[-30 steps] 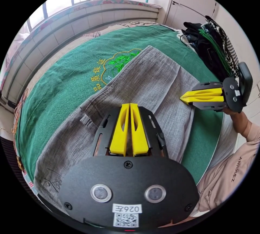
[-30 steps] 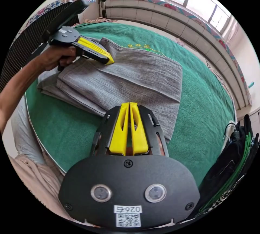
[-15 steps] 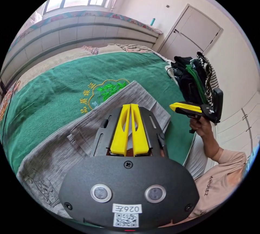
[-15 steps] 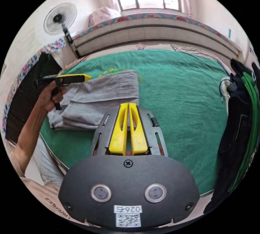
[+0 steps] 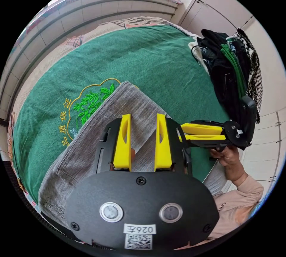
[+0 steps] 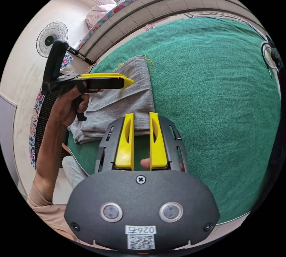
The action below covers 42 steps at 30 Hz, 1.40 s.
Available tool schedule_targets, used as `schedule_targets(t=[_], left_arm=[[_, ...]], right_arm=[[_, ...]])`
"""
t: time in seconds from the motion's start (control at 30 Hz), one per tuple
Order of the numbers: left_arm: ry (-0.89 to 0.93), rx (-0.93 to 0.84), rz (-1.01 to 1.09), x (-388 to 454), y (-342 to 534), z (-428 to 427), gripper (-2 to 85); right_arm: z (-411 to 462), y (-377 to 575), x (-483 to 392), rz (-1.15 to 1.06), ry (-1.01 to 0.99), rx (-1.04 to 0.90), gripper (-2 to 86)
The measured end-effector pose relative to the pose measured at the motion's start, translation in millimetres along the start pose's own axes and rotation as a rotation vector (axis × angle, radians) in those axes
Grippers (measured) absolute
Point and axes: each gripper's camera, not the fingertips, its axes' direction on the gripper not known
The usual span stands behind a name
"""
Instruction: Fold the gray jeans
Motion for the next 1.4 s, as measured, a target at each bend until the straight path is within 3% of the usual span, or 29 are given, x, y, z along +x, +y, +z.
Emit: schedule_targets(t=[0.13, 0.2, 0.3, 0.47, 0.63, 0.7, 0.8, 0.93, 1.1, 1.2, 1.33, 1.4], left_arm=[[0.052, -0.015, -0.057, -7.4, -14.3, 2.1, 13.6], [0.051, -0.017, -0.057, -8.6, -18.9, 2.6, 13.5], [0.072, -0.02, -0.074, -12.7, -26.2, 5.9, 13.5], [0.179, -0.034, -0.103, -15.8, -43.1, 4.8, 18.6], [0.209, -0.082, -0.094, 1.2, -64.9, 1.1, 25.4], [0.15, -0.121, -0.098, 10.1, -74.0, -0.8, 24.0], [-0.071, -0.209, -0.087, 22.3, -86.5, -2.7, 14.2], [-0.168, -0.245, -0.025, 27.9, -91.7, -10.2, 6.7], [-0.08, -0.181, -0.103, 4.8, -83.3, -30.1, 3.9], [-0.067, -0.16, -0.121, 1.2, -78.5, -42.3, 3.0], [-0.192, -0.187, -0.067, 23.8, -81.4, -55.3, 2.2], [-0.223, -0.203, -0.035, 34.7, -85.8, -62.6, 1.9]], right_arm=[[-13.7, 0.9, 8.2, 0.014, -0.034, 0.034, 4.5], [-20.8, 5.1, 11.8, 0.009, 0.052, 0.066, 8.1], [3.9, 2.9, 17.6, -0.022, 0.029, -0.001, 9.6], [28.5, 10.0, 13.3, -0.064, 0.1, 0.028, 1.0], [31.9, 43.4, -28.6, -0.302, 0.189, 0.169, -0.8], [47.7, 63.9, -49.1, -0.418, 0.26, 0.216, -0.9], [66.6, 87.3, -56.6, -0.499, 0.297, 0.258, -0.8], [78.3, 97.6, -30.1, -0.445, 0.253, 0.26, 0.6], [102.2, 104.9, 9.9, -0.351, 0.147, 0.229, 15.0], [140.5, 106.2, 19.5, -0.343, 0.113, 0.169, 17.0], [175.7, 108.3, 39.9, -0.325, 0.131, 0.108, 1.2], [166.8, 114.7, 65.5, -0.285, 0.08, 0.117, -0.5]])
